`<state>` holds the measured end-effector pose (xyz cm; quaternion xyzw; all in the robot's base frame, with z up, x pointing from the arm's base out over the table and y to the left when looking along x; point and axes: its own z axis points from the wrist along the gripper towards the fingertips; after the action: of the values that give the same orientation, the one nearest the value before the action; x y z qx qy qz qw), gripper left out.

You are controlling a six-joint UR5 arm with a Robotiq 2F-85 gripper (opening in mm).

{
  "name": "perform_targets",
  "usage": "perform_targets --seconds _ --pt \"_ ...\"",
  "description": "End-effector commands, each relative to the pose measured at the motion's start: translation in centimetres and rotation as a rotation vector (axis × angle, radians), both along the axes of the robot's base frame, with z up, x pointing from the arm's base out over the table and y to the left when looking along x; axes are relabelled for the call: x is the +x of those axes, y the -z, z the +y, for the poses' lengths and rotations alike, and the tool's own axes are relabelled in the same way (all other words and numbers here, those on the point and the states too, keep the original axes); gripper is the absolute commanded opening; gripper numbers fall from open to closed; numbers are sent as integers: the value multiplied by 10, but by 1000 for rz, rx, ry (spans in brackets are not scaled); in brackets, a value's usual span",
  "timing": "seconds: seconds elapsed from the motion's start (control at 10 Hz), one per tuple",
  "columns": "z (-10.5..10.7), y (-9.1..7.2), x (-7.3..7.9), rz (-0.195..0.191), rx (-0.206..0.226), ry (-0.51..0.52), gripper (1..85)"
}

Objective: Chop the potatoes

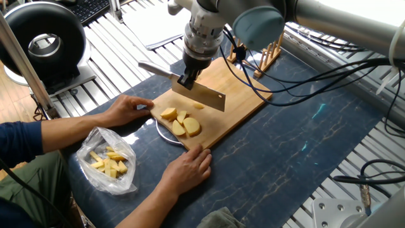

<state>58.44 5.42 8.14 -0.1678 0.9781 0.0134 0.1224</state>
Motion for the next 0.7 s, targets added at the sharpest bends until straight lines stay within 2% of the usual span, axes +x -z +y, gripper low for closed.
perform_targets --seconds 0.0,0.6 --pt "1 3 3 -12 8 7 10" --pt "1 5 1 -14 8 6 10"
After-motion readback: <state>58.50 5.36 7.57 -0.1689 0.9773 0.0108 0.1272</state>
